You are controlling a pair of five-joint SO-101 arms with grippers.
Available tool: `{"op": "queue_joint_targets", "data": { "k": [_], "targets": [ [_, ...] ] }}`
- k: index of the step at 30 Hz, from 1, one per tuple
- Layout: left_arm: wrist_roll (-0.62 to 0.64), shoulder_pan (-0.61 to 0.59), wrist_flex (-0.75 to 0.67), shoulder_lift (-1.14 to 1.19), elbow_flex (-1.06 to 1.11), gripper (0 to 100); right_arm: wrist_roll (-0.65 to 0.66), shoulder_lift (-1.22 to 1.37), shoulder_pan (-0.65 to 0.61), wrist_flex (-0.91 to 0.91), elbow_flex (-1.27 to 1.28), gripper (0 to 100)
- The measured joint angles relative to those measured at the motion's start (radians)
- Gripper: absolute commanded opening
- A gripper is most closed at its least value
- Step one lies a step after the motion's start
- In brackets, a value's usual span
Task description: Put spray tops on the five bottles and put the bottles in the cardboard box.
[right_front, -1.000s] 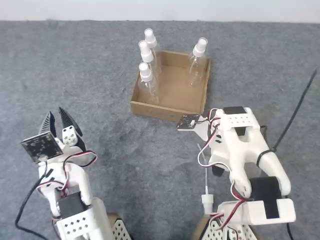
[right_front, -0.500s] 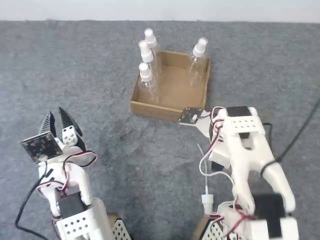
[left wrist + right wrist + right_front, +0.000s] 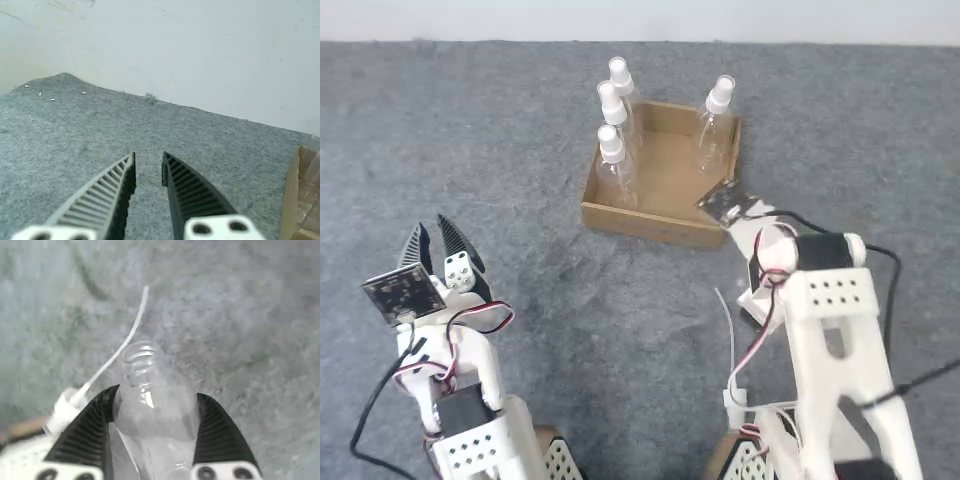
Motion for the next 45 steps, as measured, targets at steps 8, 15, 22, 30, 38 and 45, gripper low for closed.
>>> {"op": "queue_joint_targets", "data": {
  "k": [8, 15, 22, 30, 38, 45],
  "targets": [
    [0.0, 0.0, 0.0, 0.0, 0.0, 8, -0.368, -0.184, 0.002, -0.054, 0.0, 2.8],
    [0.0, 0.0, 0.0, 0.0, 0.0, 8, -0.568, -0.287, 0.0, -0.143, 0.003, 2.8],
    [0.0, 0.0, 0.0, 0.0, 0.0, 8, -0.695, -0.292, 0.0, -0.269, 0.066, 2.8],
    [0.0, 0.0, 0.0, 0.0, 0.0, 8, -0.747, -0.292, 0.0, -0.523, 0.242, 2.7],
    [-0.003, 0.066, 0.012, 0.0, 0.0, 8, -0.752, -0.292, 0.0, -0.62, 0.299, 2.7],
    [-0.095, 0.244, 0.204, 0.0, -0.026, 16, -0.832, -0.292, 0.114, -0.641, 0.301, 2.7]
  ]
}}
